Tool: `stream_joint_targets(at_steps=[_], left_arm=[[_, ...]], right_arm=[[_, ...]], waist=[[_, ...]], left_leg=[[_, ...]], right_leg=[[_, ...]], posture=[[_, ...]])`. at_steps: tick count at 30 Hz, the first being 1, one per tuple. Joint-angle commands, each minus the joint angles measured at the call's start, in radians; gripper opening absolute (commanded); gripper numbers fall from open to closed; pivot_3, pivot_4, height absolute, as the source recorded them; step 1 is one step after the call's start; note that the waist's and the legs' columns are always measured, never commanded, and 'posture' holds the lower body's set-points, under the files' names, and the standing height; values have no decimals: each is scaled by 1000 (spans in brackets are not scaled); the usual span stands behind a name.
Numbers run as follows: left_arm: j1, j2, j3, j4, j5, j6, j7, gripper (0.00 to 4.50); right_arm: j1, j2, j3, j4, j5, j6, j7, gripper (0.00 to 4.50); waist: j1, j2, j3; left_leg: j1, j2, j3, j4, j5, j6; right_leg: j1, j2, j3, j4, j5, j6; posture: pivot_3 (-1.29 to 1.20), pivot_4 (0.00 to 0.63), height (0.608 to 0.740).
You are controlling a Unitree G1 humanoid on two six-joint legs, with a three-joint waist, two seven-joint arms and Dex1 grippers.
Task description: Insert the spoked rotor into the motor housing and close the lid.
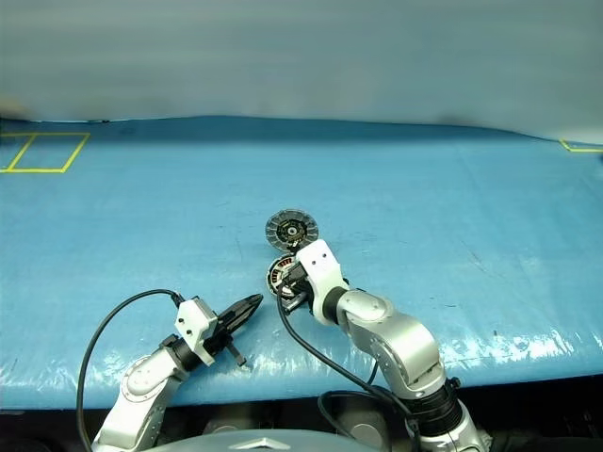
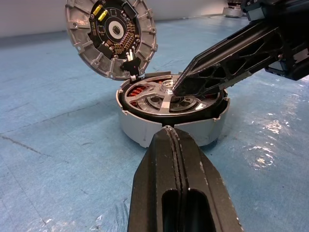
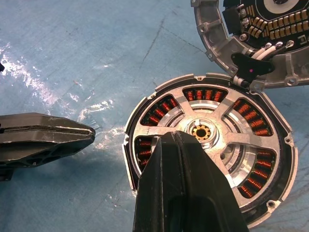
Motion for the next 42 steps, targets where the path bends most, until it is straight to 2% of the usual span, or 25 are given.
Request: stream_joint_targets(at_steps=[1,12,20,27,32,35,39,42], left_arm=[[-3,4,10,-17,-10,-12,-3,0],[-3,3,9,-8,-9,-15,-9,0],[-8,1,8,-6,-6,-11,-11,0],[-8,0,8,-14,-6,-9,-9,0],[-11,-14,55,-57,-51,61,41,0],[-91,-4,135,-92,-147,272,117,0],[-224,21,187,-69,-185,409,141,0],[-376,29,221,32,-233,465,103,0]], right_arm=[[37,-14,-1,44,-26,-68,7,30],[100,-100,92,92,-113,-290,87,30],[66,-54,98,124,-134,-363,111,30],[47,-33,78,145,-141,-374,124,30],[60,-32,4,16,-42,-334,171,30],[90,-38,-58,-71,16,-337,183,30],[166,-47,-77,-95,-20,-404,147,30],[271,-58,-63,-64,-100,-603,136,30]], waist=[[0,0,0],[1,-1,-1],[0,-1,-1],[1,-1,-1],[2,-1,-1],[4,-1,0],[6,-1,-1],[7,-2,-1]], left_leg=[[0,0,0,0,0,0],[1,0,0,0,0,0],[1,0,0,1,0,0],[0,0,0,0,0,0],[-1,0,0,0,0,0],[-2,1,-1,1,0,0],[0,0,-4,1,1,-1],[-1,-2,-3,1,1,-1]], right_leg=[[0,0,0,0,0,0],[0,-1,0,-1,-2,3],[0,0,0,0,-2,3],[0,0,0,0,0,0],[0,0,0,0,0,0],[0,0,0,0,0,1],[2,1,-2,0,-2,5],[4,1,0,0,-1,5]], posture=[[0,150,740],[0,150,740],[0,150,740],[0,150,740],[0,150,740],[0,150,740],[0,150,740],[0,150,740]])
